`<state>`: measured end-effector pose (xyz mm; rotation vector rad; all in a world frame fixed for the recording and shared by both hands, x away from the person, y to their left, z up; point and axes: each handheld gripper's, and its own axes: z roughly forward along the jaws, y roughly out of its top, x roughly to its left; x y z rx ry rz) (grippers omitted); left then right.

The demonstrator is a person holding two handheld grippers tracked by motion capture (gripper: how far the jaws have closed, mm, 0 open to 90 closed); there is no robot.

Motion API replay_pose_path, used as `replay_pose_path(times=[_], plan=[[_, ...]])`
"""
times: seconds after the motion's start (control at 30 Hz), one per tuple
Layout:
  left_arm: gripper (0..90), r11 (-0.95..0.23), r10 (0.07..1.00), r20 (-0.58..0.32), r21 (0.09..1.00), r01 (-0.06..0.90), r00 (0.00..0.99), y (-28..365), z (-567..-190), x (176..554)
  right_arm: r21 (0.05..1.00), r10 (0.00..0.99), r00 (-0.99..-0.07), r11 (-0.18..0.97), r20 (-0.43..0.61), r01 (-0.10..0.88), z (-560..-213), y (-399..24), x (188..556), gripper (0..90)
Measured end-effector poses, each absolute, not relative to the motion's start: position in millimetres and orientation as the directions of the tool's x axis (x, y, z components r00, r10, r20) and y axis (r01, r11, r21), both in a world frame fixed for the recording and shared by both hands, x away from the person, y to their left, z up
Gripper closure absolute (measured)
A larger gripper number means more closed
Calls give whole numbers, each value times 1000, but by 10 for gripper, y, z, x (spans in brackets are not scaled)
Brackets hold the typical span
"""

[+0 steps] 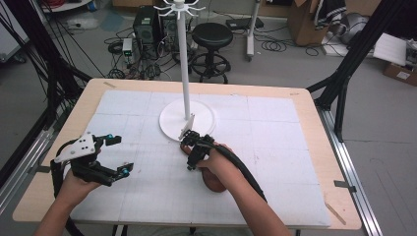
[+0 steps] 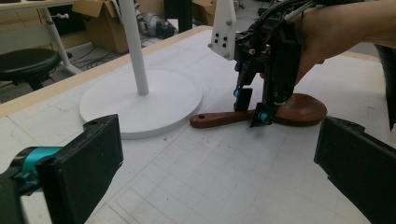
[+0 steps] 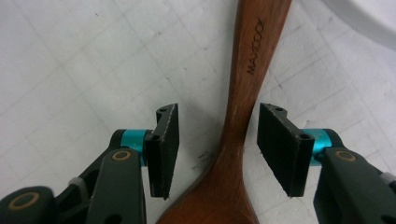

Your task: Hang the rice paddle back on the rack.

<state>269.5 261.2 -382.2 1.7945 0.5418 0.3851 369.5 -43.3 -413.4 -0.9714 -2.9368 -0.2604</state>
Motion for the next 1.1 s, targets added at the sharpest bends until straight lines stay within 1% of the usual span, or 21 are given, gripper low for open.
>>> replay_pose_path(times=[0.33,0.63,0.7,0.73,0.83,0.93,1.1], plan=[[18,-230,544,-14,959,165,839,2609,-3823,2695,129,592,-803,793,69,596,-4123,-395,3707,566],[18,-232,545,-13,959,165,839,2610,-3823,2695,112,594,-802,795,58,597,-4138,-384,3697,581],[18,-229,545,-15,959,166,838,2611,-3822,2694,109,587,-808,801,50,589,-4143,-383,3700,577],[18,-230,545,-14,959,165,838,2613,-3821,2694,109,590,-806,799,45,591,-4145,-381,3699,560],[18,-230,545,-14,959,166,838,2611,-3821,2694,108,602,-798,791,37,602,-4154,-383,3696,557],[18,-232,546,-13,959,166,838,2607,-3823,2693,103,604,-796,790,36,604,-4156,-386,3699,565],[18,-231,546,-13,959,165,838,2607,-3822,2693,95,598,-801,796,24,597,-4155,-377,3704,605]])
